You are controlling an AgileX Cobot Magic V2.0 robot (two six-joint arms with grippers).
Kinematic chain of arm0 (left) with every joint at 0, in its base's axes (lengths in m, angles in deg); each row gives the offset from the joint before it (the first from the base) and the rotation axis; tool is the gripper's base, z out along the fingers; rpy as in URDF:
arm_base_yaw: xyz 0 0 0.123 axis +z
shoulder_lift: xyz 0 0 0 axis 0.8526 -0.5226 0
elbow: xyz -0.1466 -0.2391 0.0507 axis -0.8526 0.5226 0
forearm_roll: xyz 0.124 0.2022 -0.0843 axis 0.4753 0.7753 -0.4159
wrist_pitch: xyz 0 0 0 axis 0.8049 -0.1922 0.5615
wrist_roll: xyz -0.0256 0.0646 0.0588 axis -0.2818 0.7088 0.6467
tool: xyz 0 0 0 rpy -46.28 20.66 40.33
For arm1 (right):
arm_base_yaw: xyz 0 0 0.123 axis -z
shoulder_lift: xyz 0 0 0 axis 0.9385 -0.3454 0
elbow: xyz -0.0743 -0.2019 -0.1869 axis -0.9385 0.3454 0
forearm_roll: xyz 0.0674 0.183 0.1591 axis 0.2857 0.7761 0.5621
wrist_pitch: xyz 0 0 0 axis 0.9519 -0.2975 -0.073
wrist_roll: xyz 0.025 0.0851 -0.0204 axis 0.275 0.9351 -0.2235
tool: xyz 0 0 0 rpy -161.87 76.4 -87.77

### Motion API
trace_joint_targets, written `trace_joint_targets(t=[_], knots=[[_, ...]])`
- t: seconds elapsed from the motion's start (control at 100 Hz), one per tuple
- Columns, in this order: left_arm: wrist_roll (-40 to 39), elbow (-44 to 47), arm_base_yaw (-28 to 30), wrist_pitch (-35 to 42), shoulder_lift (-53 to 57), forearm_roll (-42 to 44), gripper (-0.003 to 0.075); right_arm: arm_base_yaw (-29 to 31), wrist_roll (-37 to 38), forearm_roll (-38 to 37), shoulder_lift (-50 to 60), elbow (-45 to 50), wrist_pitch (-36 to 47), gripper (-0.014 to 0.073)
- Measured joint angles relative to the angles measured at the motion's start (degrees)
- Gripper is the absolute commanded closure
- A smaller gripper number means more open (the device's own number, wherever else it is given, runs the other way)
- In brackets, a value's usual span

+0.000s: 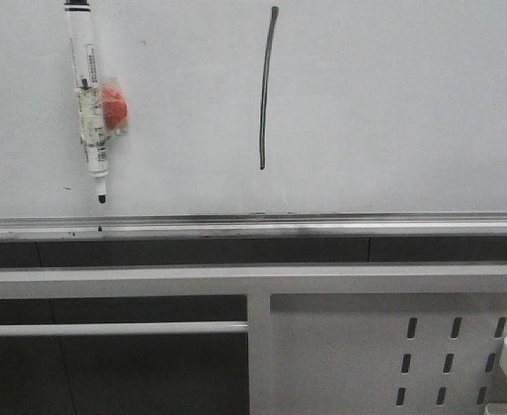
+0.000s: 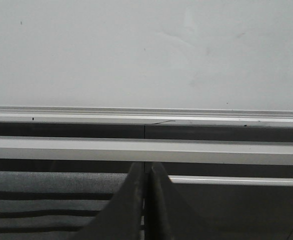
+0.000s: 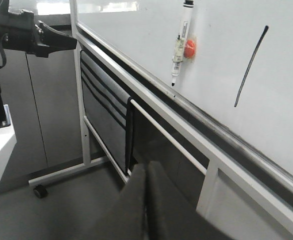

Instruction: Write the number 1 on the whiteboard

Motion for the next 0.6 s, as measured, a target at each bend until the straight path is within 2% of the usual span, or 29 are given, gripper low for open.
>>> trace_joint_targets(t=[0.6], knots=[[0.37, 0.00, 0.00, 0.00, 0.00, -0.03, 0.0740, 0.00, 0.00, 0.00, 0.00, 0.00, 0.00, 0.0643]])
